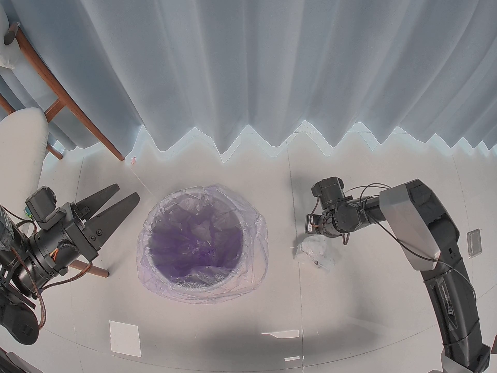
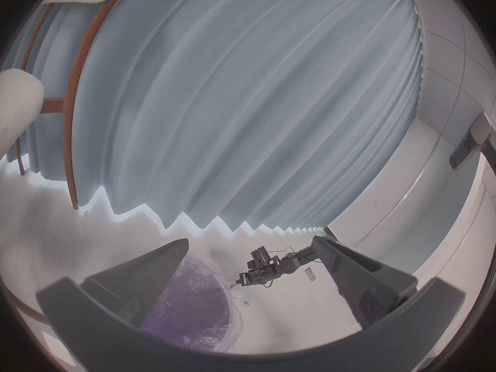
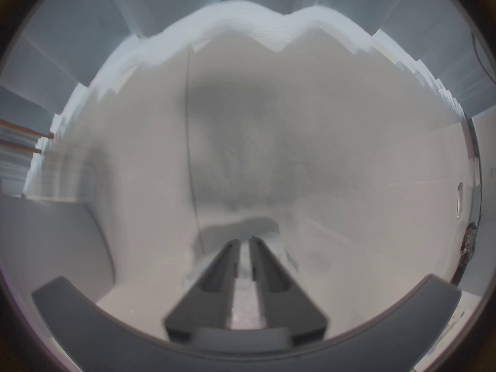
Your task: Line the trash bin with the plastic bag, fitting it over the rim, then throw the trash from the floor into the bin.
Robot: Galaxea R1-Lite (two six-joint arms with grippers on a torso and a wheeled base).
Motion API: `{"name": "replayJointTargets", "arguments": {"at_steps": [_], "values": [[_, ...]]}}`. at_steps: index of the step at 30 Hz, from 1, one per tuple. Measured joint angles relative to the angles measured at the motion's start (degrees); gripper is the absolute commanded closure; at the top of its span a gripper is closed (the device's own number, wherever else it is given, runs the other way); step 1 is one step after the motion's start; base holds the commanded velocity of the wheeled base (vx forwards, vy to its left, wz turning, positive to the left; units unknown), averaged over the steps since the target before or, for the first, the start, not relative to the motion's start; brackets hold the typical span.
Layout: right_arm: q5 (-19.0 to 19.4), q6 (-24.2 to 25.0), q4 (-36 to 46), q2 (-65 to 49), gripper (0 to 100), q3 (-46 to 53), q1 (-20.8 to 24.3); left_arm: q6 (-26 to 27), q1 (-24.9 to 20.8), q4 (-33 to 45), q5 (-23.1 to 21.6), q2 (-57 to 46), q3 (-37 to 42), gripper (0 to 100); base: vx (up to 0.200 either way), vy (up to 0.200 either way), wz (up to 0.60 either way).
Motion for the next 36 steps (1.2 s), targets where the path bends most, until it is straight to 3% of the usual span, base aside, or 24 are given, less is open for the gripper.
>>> {"name": "replayJointTargets", "arguments": {"at_steps": [7,12,16,26,36], "values": [[1.07,-0.57,-1.45,-8.0,0,11.73,1.63,0.01,0.04,0.0,0.0,0.02,-0.06,0,0.0,0.0,0.0],[1.12,-11.81,-7.36,-11.01,0,19.05,1.72,0.01,0.04,0.02,0.0,0.02,-0.04,0,0.0,0.0,0.0],[1.04,-17.21,-12.84,-10.95,0,21.96,1.35,-0.02,0.15,0.02,0.0,0.02,-0.11,0,0.0,0.0,0.0],[1.48,-24.98,-8.91,-4.72,0,16.54,0.2,-0.46,2.76,0.0,-0.27,0.69,-3.3,0,0.0,0.0,0.0],[1.82,-25.73,1.34,-1.51,0,9.35,-0.24,-0.4,4.39,0.0,-1.15,2.45,-4.28,0,0.0,0.0,0.0]]}}
